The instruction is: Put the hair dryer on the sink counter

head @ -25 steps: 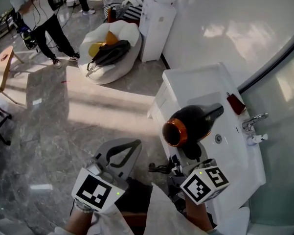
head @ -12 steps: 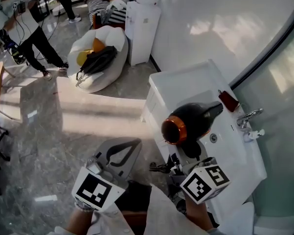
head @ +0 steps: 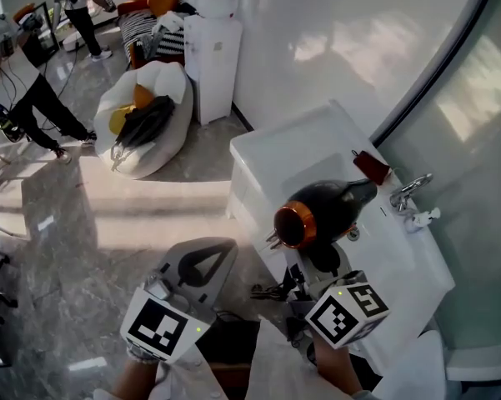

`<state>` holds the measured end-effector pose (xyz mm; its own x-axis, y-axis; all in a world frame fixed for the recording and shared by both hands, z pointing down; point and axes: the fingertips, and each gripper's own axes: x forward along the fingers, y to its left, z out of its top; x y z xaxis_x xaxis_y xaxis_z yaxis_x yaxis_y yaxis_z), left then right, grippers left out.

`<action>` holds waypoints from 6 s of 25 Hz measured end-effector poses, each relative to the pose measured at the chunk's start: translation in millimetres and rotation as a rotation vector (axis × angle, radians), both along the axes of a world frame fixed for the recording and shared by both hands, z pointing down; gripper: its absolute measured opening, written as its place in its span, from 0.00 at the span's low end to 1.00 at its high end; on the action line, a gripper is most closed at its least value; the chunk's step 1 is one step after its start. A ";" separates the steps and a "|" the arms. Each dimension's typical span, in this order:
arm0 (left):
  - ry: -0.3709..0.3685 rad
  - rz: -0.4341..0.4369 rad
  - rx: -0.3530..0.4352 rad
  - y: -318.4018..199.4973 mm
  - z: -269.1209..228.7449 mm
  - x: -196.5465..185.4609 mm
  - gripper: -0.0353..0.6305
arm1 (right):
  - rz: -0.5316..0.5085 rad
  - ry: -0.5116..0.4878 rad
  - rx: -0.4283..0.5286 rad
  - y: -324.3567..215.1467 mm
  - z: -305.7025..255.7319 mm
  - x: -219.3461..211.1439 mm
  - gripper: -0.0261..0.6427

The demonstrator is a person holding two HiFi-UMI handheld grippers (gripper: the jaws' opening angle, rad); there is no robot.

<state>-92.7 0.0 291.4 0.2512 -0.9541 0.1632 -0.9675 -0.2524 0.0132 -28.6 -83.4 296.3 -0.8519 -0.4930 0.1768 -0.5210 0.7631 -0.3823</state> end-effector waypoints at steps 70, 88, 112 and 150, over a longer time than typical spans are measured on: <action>0.029 0.811 -0.055 -342.6 23.1 -44.1 0.06 | 0.742 -0.018 -0.245 -312.1 40.4 -35.4 0.29; 0.010 0.731 -0.046 -379.4 23.8 -28.1 0.06 | 0.703 -0.007 -0.456 -385.8 101.0 -35.0 0.29; -0.060 0.660 -0.137 -425.8 53.6 3.4 0.06 | 0.675 0.116 -0.678 -471.6 214.1 -25.0 0.29; -0.107 0.598 -0.218 -461.5 98.5 6.3 0.06 | 0.663 0.489 -0.639 -540.3 311.6 -24.2 0.30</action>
<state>-86.3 -461.5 389.9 0.7005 -0.5967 0.3915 -0.6597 -0.7506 0.0363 -52.8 -623.7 607.9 -0.2093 -0.5287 0.8226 -0.9687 -0.0029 -0.2484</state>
